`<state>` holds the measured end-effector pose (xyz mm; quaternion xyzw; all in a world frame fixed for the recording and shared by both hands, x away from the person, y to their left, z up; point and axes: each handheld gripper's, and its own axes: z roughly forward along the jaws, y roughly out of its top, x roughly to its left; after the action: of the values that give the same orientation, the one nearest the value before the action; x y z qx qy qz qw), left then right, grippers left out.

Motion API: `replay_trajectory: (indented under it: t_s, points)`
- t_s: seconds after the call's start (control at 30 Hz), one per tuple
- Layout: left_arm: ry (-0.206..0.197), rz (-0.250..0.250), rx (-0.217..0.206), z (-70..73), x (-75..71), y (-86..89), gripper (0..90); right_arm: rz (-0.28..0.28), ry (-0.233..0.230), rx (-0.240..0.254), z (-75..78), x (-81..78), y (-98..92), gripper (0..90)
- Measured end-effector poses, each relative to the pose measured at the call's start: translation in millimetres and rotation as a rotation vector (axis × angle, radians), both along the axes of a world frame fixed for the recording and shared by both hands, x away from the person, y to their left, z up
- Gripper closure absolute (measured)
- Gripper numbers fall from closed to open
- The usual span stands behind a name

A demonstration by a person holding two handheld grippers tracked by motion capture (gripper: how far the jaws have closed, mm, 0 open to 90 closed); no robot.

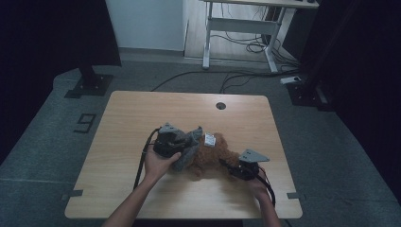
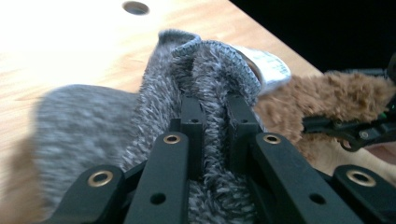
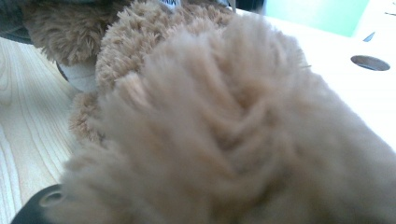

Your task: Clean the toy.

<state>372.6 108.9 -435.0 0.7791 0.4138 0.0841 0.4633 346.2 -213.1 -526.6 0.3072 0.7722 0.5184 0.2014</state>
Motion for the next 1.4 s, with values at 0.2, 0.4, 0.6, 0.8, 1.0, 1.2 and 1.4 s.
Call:
replay_trajectory:
  t_s: [0.2,0.4,0.6,0.8,1.0,1.2,1.4]
  points:
    - [0.028,0.078,-0.03,-11.4,5.5,39.4,80.1,0.002,0.003,0.007,-1.9,-0.1,-2.2,57.7]
    - [0.029,0.126,-0.041,-18.0,4.7,62.0,80.0,0.005,0.004,0.009,-2.3,-0.6,-1.6,57.7]
    - [0.026,0.181,0.007,-15.4,3.2,79.3,80.2,0.005,0.003,0.009,-2.4,-0.5,-1.8,57.7]
    - [-0.027,0.15,-0.017,9.6,-2.9,67.1,80.6,0.001,0.006,0.011,-2.4,1.1,-2.1,57.7]
    - [-0.097,0.003,-0.021,54.8,-1.4,-3.5,80.6,-0.003,0.006,0.014,-2.4,1.1,-1.3,57.7]
    - [-0.091,-0.134,-0.045,70.0,6.8,-82.7,80.6,-0.001,0.007,0.019,-3.0,1.2,-2.0,57.6]
    - [-0.029,-0.231,-0.01,47.9,13.7,-146.8,80.3,-0.002,0.008,0.024,-3.4,0.8,-1.6,57.6]
